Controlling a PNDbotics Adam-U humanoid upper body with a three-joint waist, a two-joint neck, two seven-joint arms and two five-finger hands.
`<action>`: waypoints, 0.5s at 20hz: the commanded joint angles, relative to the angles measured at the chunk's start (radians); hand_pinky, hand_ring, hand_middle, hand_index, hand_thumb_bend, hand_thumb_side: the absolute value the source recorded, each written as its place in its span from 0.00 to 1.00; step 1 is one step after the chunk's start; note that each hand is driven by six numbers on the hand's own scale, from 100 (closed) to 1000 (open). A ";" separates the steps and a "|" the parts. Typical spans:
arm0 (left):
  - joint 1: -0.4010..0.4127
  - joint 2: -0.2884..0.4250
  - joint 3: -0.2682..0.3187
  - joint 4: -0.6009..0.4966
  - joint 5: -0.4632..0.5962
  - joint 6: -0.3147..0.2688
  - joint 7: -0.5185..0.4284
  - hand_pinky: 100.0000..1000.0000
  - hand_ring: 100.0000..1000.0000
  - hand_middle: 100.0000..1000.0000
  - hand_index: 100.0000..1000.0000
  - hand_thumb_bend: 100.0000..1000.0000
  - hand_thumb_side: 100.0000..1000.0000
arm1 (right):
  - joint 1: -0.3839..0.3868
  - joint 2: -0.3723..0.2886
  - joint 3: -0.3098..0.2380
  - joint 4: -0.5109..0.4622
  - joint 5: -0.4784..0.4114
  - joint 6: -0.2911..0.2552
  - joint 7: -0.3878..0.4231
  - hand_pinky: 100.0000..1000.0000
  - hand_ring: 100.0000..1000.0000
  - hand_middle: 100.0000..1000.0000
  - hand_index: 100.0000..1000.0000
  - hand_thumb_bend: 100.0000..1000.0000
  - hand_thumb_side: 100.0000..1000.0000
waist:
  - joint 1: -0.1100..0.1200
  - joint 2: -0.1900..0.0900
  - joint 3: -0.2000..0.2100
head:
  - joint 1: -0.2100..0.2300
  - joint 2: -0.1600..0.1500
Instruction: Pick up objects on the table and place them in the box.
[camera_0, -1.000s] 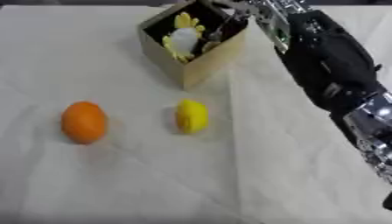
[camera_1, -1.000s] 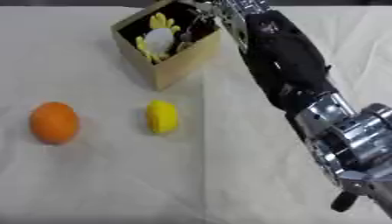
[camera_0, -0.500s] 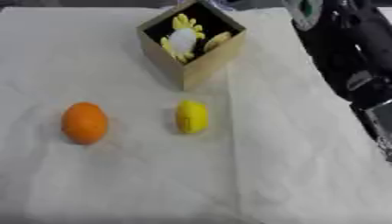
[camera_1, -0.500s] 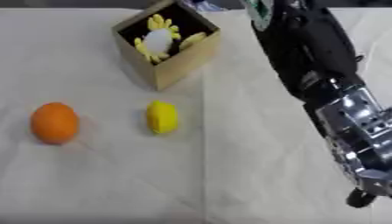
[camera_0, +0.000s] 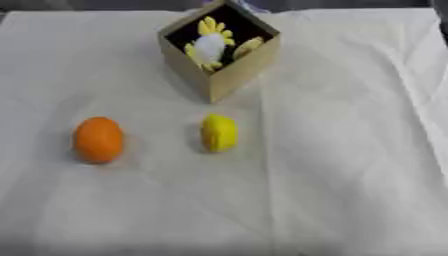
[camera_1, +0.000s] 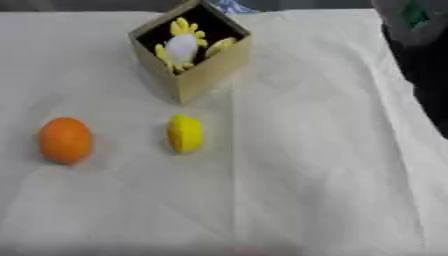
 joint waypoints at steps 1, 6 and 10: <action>-0.066 0.161 -0.062 0.074 -0.134 -0.010 -0.134 0.83 0.76 0.71 0.87 0.08 0.60 | 0.031 -0.079 -0.047 -0.131 -0.057 0.054 0.002 0.86 0.86 0.70 0.81 0.12 0.00 | 0.003 -0.021 -0.003 | 0.008 0.005; -0.190 0.337 -0.217 0.233 -0.208 -0.062 -0.390 0.82 0.77 0.73 0.89 0.19 0.65 | 0.085 -0.111 -0.082 -0.205 -0.081 0.102 -0.008 0.86 0.86 0.70 0.81 0.11 0.01 | 0.008 -0.018 -0.012 | 0.012 0.008; -0.279 0.394 -0.341 0.301 -0.200 -0.093 -0.541 0.82 0.78 0.75 0.89 0.24 0.69 | 0.092 -0.114 -0.085 -0.217 -0.088 0.113 -0.009 0.86 0.86 0.70 0.81 0.09 0.04 | 0.014 -0.018 -0.011 | 0.013 0.011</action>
